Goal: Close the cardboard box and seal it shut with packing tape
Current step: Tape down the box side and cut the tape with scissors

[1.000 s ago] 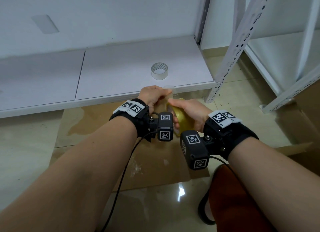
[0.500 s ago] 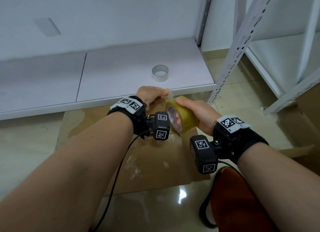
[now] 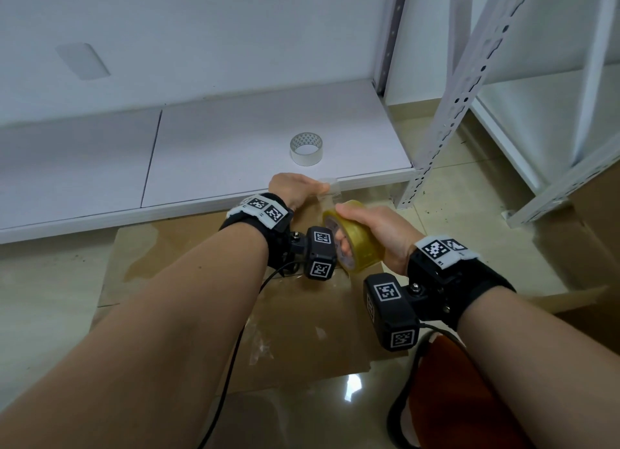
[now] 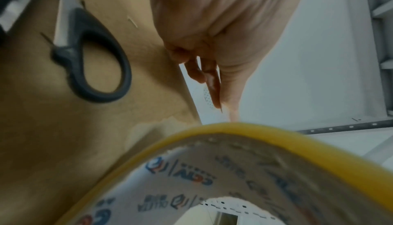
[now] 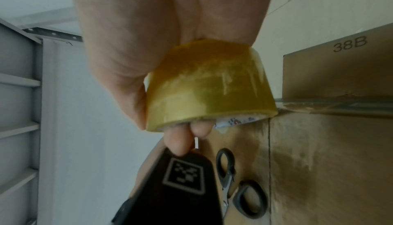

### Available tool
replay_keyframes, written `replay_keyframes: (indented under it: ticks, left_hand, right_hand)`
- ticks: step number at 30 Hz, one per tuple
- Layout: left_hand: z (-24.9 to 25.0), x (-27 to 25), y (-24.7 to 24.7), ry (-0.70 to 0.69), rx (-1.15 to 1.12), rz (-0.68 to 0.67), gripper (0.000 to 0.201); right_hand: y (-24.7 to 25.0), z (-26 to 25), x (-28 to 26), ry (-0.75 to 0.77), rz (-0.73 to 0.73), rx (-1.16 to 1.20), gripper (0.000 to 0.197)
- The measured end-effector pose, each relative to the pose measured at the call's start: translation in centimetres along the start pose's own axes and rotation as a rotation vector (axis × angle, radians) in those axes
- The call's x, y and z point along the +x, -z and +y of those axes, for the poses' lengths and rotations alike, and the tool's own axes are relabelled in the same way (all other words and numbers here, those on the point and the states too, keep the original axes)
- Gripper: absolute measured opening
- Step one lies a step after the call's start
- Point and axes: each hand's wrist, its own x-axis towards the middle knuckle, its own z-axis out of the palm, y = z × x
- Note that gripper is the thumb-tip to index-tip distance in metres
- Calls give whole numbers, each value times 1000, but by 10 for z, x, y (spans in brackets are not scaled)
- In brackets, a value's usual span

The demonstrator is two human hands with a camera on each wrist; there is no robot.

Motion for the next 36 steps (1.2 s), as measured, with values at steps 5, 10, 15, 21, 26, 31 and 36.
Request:
replay_keyframes:
  ticks: [5, 10, 15, 21, 26, 31, 36]
  left_hand:
    - [1, 4, -7, -27, 34, -17, 28]
    - [1, 6, -12, -16, 62, -32, 20]
    - [0, 12, -11, -10, 46, 7, 23]
    - [-2, 17, -9, -14, 104, -35, 20]
    - [-8, 20, -9, -21, 77, 4, 21]
    - [-10, 26, -11, -6, 93, -4, 23]
    - [-10, 30, -14, 7, 97, -1, 28]
  right_hand:
    - [3, -2, -2, -24, 34, -13, 36]
    - [4, -6, -1, -60, 50, -4, 35]
    - [6, -10, 0, -145, 23, 36, 34]
    - [9, -14, 2, -181, -11, 43, 36]
    - [15, -13, 2, -164, -122, 68, 32]
    - [14, -11, 4, -120, -113, 38, 22]
    - [17, -11, 7, -88, -112, 71, 20]
